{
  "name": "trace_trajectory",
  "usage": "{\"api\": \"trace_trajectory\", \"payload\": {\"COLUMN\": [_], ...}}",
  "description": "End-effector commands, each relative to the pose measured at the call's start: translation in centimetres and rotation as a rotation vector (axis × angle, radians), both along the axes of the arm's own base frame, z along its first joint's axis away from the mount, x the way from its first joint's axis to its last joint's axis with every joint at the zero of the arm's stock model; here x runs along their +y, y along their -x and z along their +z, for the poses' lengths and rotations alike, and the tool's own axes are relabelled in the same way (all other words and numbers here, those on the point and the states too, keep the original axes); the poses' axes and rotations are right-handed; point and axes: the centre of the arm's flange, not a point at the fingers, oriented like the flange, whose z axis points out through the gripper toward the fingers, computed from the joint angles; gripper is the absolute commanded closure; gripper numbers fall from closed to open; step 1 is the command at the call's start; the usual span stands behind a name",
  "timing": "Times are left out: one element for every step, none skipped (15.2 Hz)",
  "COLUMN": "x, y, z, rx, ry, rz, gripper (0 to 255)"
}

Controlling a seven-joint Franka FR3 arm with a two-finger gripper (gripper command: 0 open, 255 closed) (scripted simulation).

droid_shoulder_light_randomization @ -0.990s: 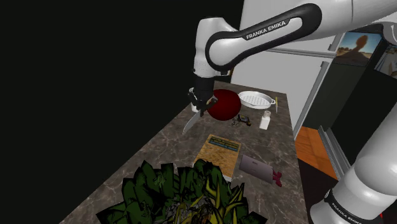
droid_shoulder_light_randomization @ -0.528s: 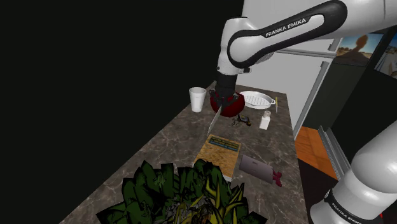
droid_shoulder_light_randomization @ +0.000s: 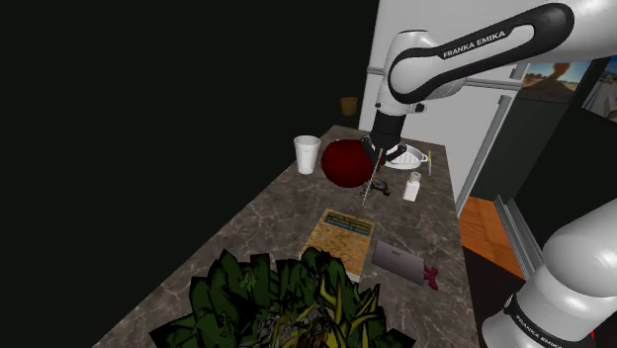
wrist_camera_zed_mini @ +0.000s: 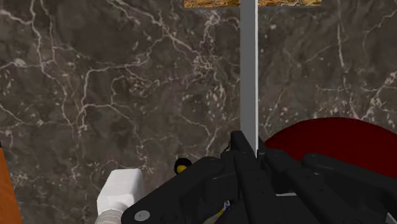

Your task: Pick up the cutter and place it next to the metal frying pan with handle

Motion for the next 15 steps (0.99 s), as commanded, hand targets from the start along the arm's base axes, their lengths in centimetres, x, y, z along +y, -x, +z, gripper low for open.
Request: {"api": "trace_trajectory", "payload": {"x": [-2.5,-3.7,-4.9,-6.2,-7.4,-8.6,-9.8,-11.1,-12.3,-13.5,-14.7,-16.0,-17.2,-18.4,-19.6], "y": [0.8,1.3,1.8,2.3,2.8,3.3,3.7,4.2,4.7,5.2,5.7,6.2,6.7,7.2,7.7], "z": [0.0,0.0,0.0,0.0,0.0,0.0,0.0,0.0,0.0,0.0,0.0,0.0,0.0,0.0,0.0], "rx": [0.000,0.000,0.000,0.000,0.000,0.000,0.000,0.000,0.000,0.000,0.000,0.000,0.000,0.000,0.000], "ry": [0.000,0.000,0.000,0.000,0.000,0.000,0.000,0.000,0.000,0.000,0.000,0.000,0.000,0.000,0.000], "rz": [0.002,0.002,0.002,0.002,0.002,0.002,0.002,0.002,0.002,0.002,0.002,0.002,0.002,0.002,0.002], "gripper": [255,255,255,255,255,255,255,255,255,255,255,255,255,255,255]}}
